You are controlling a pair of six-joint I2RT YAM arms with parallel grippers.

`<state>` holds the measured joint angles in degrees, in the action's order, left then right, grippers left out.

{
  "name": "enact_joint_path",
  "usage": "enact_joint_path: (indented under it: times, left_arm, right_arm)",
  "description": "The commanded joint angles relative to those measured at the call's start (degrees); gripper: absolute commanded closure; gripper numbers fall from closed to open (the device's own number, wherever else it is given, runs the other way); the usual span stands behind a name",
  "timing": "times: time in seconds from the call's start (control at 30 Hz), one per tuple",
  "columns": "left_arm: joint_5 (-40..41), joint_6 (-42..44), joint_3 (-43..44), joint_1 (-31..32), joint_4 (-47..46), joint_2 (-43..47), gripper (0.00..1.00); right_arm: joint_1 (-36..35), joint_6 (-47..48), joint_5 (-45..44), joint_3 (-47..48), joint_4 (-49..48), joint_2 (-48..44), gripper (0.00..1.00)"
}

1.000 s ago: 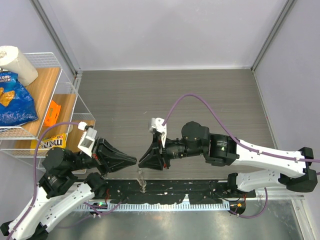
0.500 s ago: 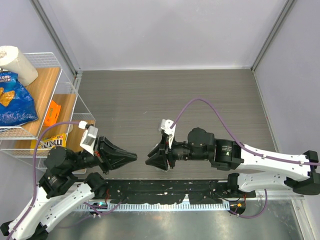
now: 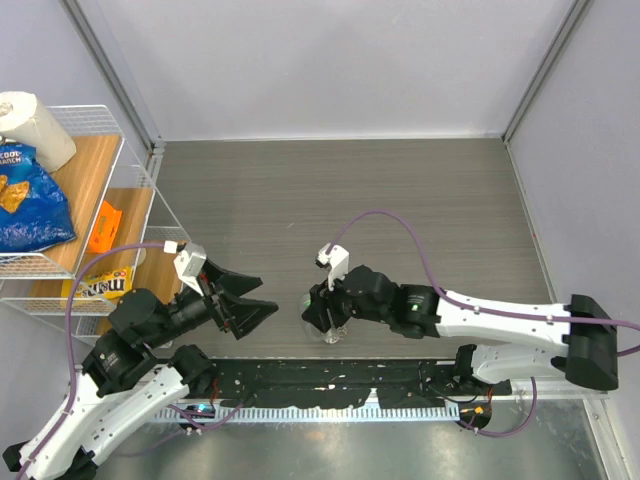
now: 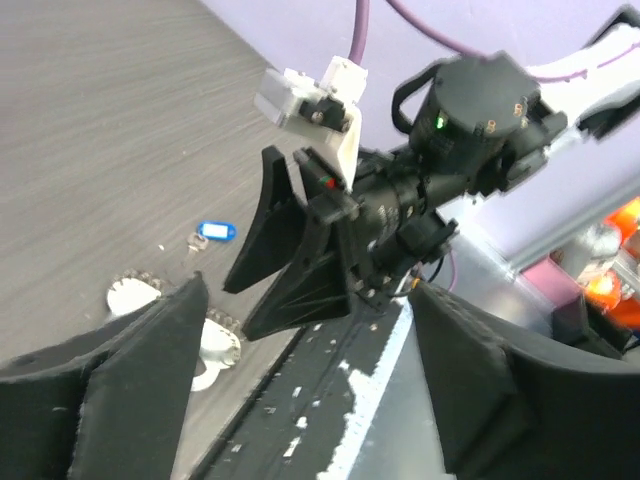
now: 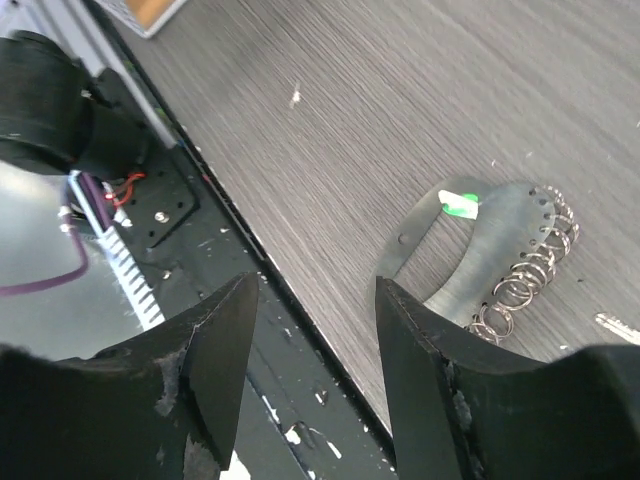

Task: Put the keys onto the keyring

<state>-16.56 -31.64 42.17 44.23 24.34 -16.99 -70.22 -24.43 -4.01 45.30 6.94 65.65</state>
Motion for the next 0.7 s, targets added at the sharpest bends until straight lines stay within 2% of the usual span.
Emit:
enact_joint_path:
  times: [0.0,0.13,0.23,0.47,0.67]
  left_arm:
    - [7.8,-1.1,-1.3,-0.1,2.8,0.9,0.0]
    - [9.5,-1.8,-1.9,-0.1,3.9,1.3,0.0]
    - [9.5,-2.2,-2.5,-0.1,3.8,2.1,0.0]
    - [8.9,-2.3,-3.7,-0.1,3.1,3.0,0.0]
    - [8.2,-2.4,-4.5,-0.1,1.9,2.3,0.0]
  right_arm:
    - [0.4,-4.8,-2.1,-0.3,-6.6,6.8,0.44]
    - [0.6,-8.0,-1.2,0.4,-9.8,13.6,0.43]
    - [1.5,-10.8,-3.7,-0.4,-10.5,16.1,0.4]
    - [3.5,-15.1,-11.3,-6.0,-12.5,16.8,0.34]
    - [6.0,-16.4,-13.6,-10.5,-15.7,15.3,0.32]
